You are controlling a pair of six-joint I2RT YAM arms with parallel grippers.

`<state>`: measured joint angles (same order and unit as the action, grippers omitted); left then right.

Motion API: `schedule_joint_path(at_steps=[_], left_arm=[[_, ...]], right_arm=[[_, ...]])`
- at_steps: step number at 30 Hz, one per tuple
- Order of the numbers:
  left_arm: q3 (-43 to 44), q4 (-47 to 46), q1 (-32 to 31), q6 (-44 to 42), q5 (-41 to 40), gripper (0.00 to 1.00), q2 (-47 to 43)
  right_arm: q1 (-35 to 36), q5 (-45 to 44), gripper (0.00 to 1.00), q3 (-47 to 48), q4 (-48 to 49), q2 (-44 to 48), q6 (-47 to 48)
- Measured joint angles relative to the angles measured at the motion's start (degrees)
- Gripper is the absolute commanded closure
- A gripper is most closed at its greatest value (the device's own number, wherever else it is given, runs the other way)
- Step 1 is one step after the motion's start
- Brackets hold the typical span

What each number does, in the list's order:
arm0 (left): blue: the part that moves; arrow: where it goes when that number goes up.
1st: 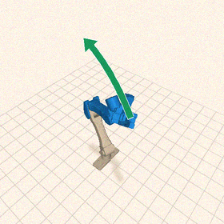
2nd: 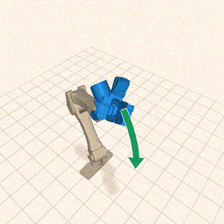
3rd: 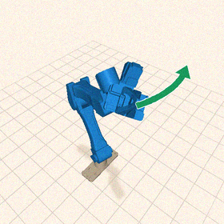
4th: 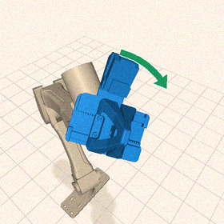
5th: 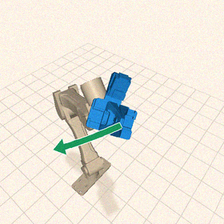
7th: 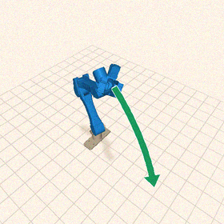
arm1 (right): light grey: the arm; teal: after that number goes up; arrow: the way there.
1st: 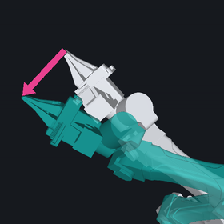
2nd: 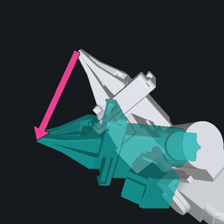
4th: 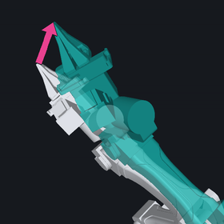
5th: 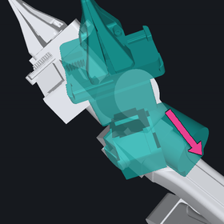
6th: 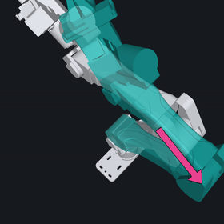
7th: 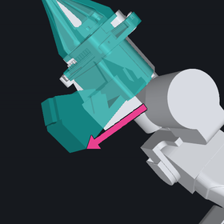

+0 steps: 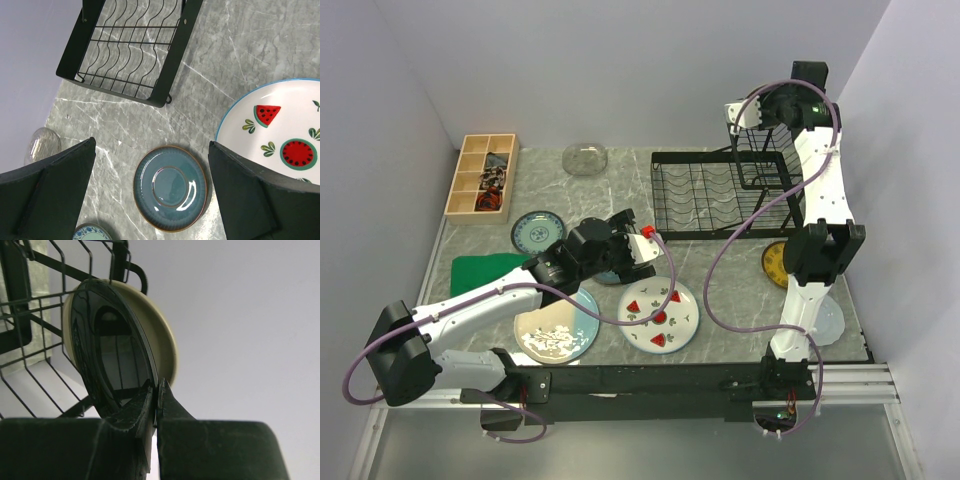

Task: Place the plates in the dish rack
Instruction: Insert the plate into the dish rack

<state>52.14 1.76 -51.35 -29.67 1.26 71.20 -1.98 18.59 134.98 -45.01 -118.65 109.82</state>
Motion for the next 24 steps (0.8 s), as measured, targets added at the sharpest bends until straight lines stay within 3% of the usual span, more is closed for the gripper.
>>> schedule_joint_path(at_steps=[24], left_arm=[[0.0, 0.0, 0.0, -0.02, 0.0, 0.01, 0.0]], right_arm=[[0.33, -1.84, 0.99, -1.03, 0.13, 0.0, -2.03]])
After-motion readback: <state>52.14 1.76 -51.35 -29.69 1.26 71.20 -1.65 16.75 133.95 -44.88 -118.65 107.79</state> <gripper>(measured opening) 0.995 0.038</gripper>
